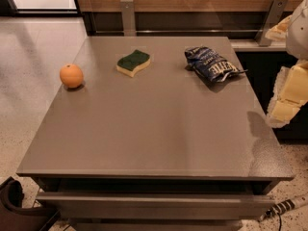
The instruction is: Move blue chip bag near orange
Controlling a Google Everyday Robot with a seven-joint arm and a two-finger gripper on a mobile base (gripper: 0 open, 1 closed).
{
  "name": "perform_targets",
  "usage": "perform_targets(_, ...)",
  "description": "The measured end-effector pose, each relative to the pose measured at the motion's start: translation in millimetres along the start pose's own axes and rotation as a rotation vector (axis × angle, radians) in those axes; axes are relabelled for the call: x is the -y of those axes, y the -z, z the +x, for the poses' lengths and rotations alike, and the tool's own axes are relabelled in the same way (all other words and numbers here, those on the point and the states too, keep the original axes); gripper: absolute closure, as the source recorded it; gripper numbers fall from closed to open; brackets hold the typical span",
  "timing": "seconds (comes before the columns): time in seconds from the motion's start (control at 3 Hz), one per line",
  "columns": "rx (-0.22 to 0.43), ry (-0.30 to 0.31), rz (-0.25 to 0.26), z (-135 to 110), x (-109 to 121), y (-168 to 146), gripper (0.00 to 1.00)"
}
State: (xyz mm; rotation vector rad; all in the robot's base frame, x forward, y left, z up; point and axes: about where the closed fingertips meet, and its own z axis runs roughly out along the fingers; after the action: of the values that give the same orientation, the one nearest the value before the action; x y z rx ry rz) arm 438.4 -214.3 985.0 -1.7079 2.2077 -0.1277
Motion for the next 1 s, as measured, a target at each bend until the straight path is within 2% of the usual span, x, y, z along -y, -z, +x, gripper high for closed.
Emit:
perform_targets(0.67,0.002,-0.023,0.018,0.0,8.8,1.0,0.0)
perform_targets(1.0,0.038,-0.174,0.067,8.1,69.5,-9.3,0.0)
